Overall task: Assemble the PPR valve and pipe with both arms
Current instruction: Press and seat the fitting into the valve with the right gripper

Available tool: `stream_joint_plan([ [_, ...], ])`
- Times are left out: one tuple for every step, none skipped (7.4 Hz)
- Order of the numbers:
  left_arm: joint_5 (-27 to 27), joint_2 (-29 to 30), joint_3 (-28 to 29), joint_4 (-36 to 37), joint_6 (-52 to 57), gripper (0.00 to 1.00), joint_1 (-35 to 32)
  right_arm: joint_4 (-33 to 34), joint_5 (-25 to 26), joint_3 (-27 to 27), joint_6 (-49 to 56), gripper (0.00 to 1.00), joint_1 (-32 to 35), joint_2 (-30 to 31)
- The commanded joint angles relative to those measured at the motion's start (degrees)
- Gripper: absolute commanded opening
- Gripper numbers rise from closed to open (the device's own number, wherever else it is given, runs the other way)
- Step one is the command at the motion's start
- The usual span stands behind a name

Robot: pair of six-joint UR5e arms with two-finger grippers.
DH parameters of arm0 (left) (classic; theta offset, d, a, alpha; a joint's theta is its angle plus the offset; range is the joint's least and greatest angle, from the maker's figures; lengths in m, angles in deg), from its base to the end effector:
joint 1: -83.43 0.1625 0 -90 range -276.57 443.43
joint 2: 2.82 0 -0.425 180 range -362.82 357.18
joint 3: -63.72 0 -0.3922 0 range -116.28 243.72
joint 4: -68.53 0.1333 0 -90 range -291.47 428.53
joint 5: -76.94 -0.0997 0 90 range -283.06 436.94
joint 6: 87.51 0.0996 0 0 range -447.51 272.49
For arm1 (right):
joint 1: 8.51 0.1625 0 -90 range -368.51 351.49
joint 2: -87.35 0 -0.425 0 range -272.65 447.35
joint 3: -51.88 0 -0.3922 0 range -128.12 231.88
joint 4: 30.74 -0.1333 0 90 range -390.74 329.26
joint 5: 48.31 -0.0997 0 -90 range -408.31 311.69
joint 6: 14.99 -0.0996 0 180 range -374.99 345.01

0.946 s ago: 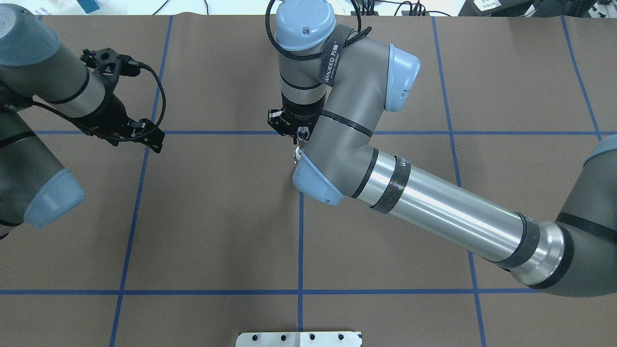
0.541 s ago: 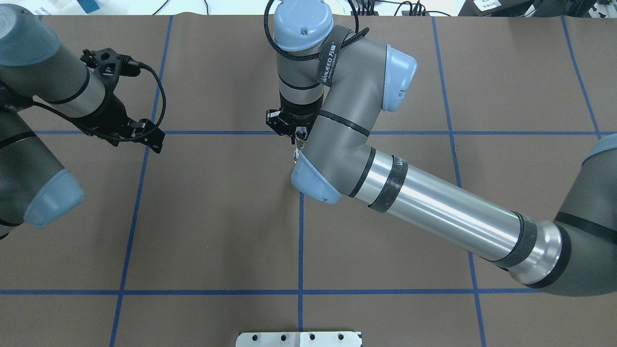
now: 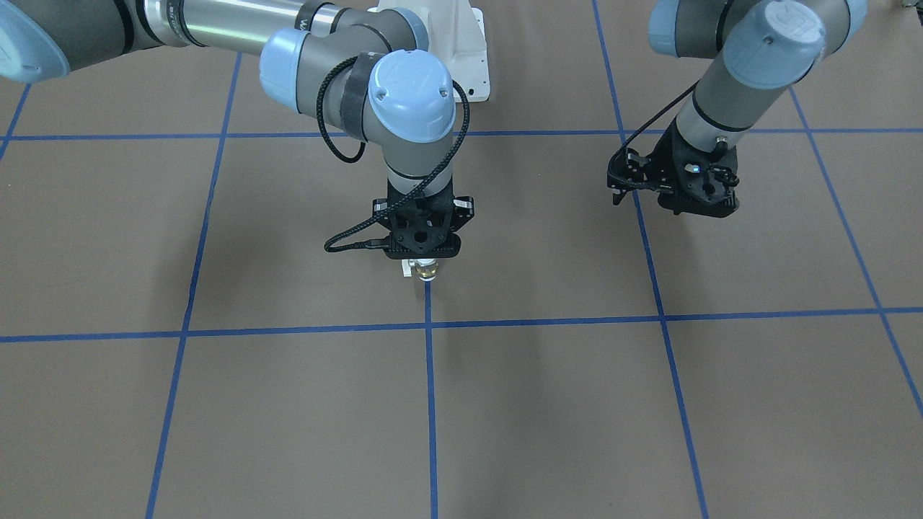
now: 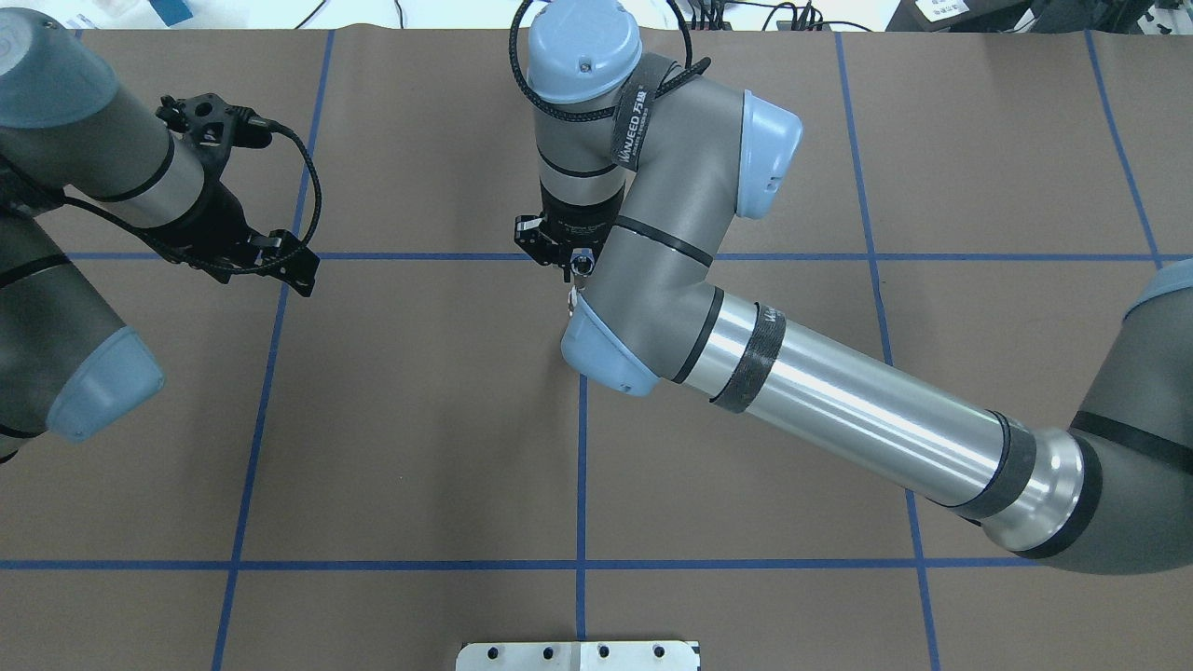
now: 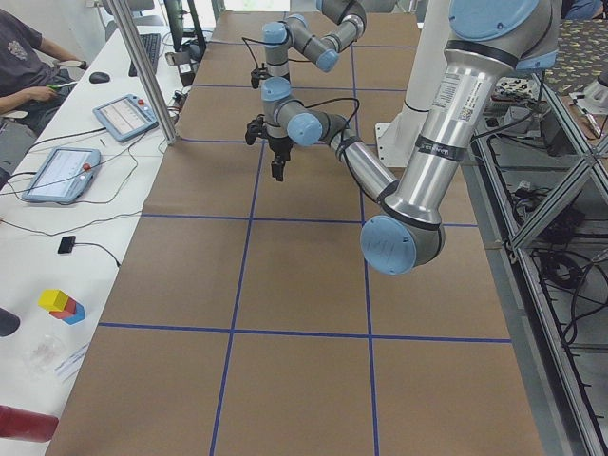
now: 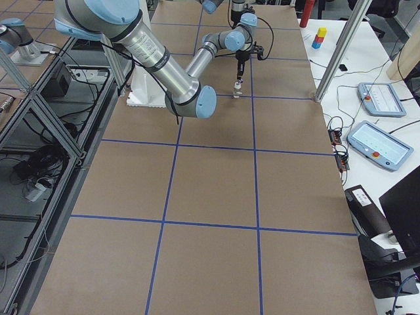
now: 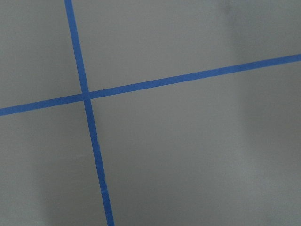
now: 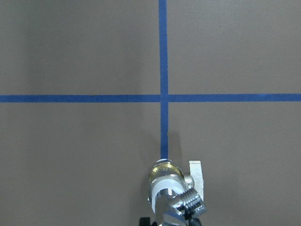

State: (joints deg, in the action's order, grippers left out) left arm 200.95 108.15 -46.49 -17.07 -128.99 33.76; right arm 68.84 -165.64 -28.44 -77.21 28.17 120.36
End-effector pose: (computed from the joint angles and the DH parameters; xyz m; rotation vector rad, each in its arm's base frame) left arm 0.3140 -0.4898 0.3075 0.0955 0.8404 0.1716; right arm -0.5534 -0.5214 0.1147 -0.0442 -0.7905 -0.0099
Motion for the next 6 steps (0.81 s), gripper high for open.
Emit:
stream_joint_plan([
  [0.00,0.04,0.00,0.00,-0.09,1.00,0.00,0.09,-0.53,0.07,0.00,0.00,-0.03,0.04],
  [0.00,0.04,0.00,0.00,-0.09,1.00,0.00,0.09,-0.88,-0.01,0.00,0.00,-0.03,0.04],
  [0.00,0.04,0.00,0.00,-0.17,1.00,0.00,0.17,-0.88,-0.01,0.00,0.00,-0.03,0.04],
  [0.00,0.04,0.00,0.00,-0.17,1.00,0.00,0.09,-0.88,-0.01,0.00,0.00,-0.03,0.12],
  [0.00,0.04,0.00,0.00,-0.26,1.00,0.00,0.17,-0.88,-0.01,0.00,0.00,-0.03,0.13],
  [0.00,0.04,-0.09,0.00,-0.35,1.00,0.00,0.18,-0.88,-0.01,0.00,0.00,0.14,0.04],
])
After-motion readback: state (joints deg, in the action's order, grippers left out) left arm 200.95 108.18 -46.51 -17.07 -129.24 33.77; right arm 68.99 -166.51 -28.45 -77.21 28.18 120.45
